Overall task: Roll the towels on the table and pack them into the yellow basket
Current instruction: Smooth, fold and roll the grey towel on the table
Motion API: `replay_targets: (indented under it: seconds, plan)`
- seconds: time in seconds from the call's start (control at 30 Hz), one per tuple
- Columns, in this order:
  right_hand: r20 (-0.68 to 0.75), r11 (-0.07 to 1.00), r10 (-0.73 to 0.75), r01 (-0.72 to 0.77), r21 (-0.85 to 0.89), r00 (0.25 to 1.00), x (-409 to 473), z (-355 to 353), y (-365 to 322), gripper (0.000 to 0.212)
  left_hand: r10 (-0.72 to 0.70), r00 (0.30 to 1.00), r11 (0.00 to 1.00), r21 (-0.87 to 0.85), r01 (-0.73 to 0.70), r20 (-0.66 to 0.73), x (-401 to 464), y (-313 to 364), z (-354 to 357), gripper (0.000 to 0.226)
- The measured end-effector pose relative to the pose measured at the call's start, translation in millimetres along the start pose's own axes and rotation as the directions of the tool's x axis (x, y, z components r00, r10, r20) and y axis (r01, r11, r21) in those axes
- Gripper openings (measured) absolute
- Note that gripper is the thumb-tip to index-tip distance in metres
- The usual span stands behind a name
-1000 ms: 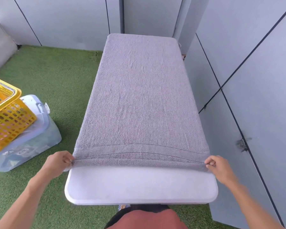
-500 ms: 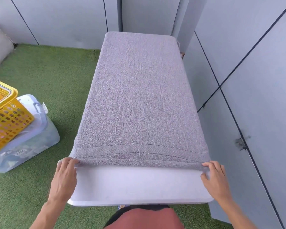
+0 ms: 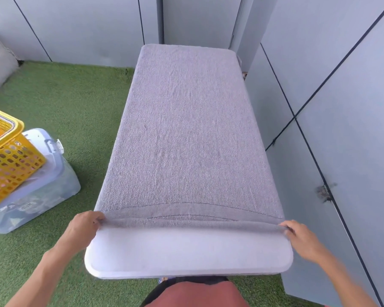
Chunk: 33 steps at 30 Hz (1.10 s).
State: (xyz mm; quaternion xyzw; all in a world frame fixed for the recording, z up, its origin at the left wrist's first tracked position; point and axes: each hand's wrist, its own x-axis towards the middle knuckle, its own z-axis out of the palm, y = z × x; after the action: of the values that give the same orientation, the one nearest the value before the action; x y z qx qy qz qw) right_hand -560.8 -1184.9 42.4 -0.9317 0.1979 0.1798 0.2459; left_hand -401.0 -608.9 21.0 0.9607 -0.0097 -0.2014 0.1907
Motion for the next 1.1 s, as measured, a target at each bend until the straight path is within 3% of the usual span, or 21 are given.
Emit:
replay_targets:
  seconds: [0.07, 0.13, 0.23, 0.37, 0.47, 0.6, 0.73, 0.8, 0.9, 0.97, 1.07, 1.1]
  plan:
    - [-0.033, 0.984, 0.074, -0.068, 0.162, 0.997, 8.8, -10.2, -8.2, 0.022, -0.055, 0.996, 0.994, -0.103, 0.047, -0.076, 8.1, 4.0, -2.2, 0.026]
    - [-0.159, 0.962, 0.165, -0.124, 0.242, 0.973, 14.4, -8.8, -17.0, 0.023, -0.054, 0.980, 0.994, -0.106, 0.034, -0.193, 9.2, 7.5, -2.9, 0.024]
    - [-0.365, 0.996, 0.083, -0.069, 0.051, 0.927, 10.5, 11.0, -21.1, 0.025, 0.121, 0.939, 0.991, 0.093, -0.096, -0.321, -7.7, 13.0, 10.8, 0.025]
    - [-0.458, 0.987, -0.097, 0.027, -0.157, 0.884, -15.3, 38.6, -22.9, 0.024, 0.238, 0.900, 0.961, 0.222, -0.163, -0.367, -40.3, 12.7, 43.1, 0.043]
    - [-0.443, 0.978, -0.131, 0.043, -0.205, 0.887, -11.2, 45.2, -22.8, 0.039, 0.269, 0.904, 0.948, 0.259, -0.186, -0.333, -36.0, 8.5, 50.7, 0.049]
    - [-0.450, 0.971, -0.160, 0.058, -0.231, 0.879, 14.7, 43.2, -25.7, 0.031, 0.178, 0.929, 0.982, 0.124, -0.145, -0.325, -16.2, 17.3, 39.9, 0.038]
    - [-0.404, 0.943, -0.233, 0.105, -0.314, 0.885, 7.7, 38.5, -17.3, 0.033, 0.265, 0.933, 0.960, 0.158, -0.231, -0.245, -14.0, 12.0, 20.1, 0.017]
    - [-0.344, 0.951, -0.189, 0.084, -0.297, 0.920, 0.3, 34.7, -10.0, 0.024, 0.287, 0.947, 0.952, 0.156, -0.265, -0.142, -12.8, 1.1, 11.5, 0.018]
    - [-0.121, 0.988, -0.105, 0.090, -0.124, 0.987, 3.0, 10.1, -14.8, 0.018, 0.194, 0.981, 0.979, 0.069, -0.193, 0.001, 3.9, -1.7, -2.5, 0.020]
    - [-0.021, 0.998, 0.002, 0.000, 0.059, 1.000, 15.0, -6.9, -23.2, 0.014, 0.101, 0.995, 0.995, 0.013, -0.101, 0.025, 16.6, 8.0, -9.7, 0.021]
    - [-0.052, 0.963, 0.121, -0.104, 0.249, 0.991, 31.3, -12.3, -34.5, 0.026, 0.014, 0.998, 0.992, -0.121, -0.021, -0.054, 26.1, 18.0, -14.5, 0.024]
    - [-0.129, 0.969, 0.142, -0.111, 0.219, 0.982, 32.8, -9.0, -35.8, 0.031, 0.003, 0.997, 0.993, -0.117, -0.013, -0.083, 26.1, 18.2, -13.3, 0.026]
